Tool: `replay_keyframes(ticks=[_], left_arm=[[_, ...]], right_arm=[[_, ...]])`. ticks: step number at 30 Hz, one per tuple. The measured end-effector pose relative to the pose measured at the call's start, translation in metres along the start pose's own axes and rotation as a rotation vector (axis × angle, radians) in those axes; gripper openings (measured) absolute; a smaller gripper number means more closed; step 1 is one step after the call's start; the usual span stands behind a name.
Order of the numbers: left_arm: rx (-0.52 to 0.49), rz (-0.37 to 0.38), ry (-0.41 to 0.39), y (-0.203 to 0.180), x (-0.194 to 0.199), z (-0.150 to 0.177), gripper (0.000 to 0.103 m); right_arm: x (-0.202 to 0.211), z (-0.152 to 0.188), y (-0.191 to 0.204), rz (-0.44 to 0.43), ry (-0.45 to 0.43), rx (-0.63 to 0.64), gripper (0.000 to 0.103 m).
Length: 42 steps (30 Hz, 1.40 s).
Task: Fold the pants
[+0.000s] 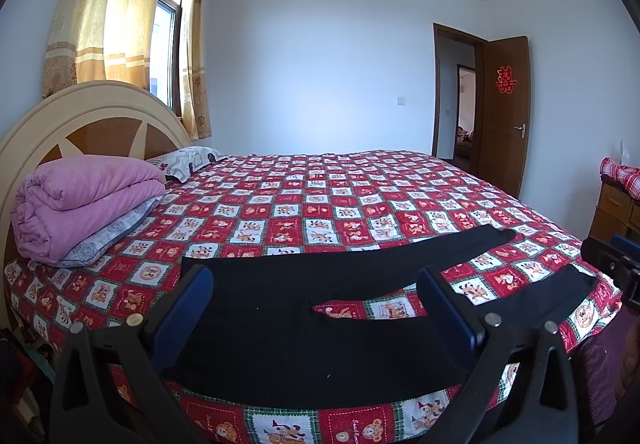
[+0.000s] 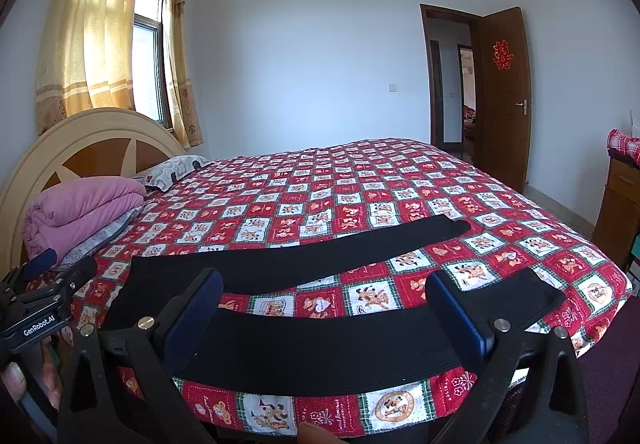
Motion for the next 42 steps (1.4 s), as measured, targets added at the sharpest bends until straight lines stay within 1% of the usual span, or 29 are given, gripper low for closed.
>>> replay_keyframes(ticks=[34,42], left_arm=[[0.004,0.005,0.004,0.002,-0.0004,0.0006,0.103],[0.007,0.005,0.014,0.0049,-0.0032,0.0072,0.103]], right_arm=[[-0.0018,0.0027,0.0014,0.001,0.007,0.004,0.102],[-0.0054,0.0053,0.0009,0.002,0.014,0.006,0.102]])
Point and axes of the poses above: each gripper's, at about its wrist camera, not at the fingertips, and x roughly against the way its jaws point, y to its left, z to its underside, the point moved 6 cm from there along -x, roughly the way its jaws point, and after that the axes turned 11 degrees about y, right-handed, at the moved point
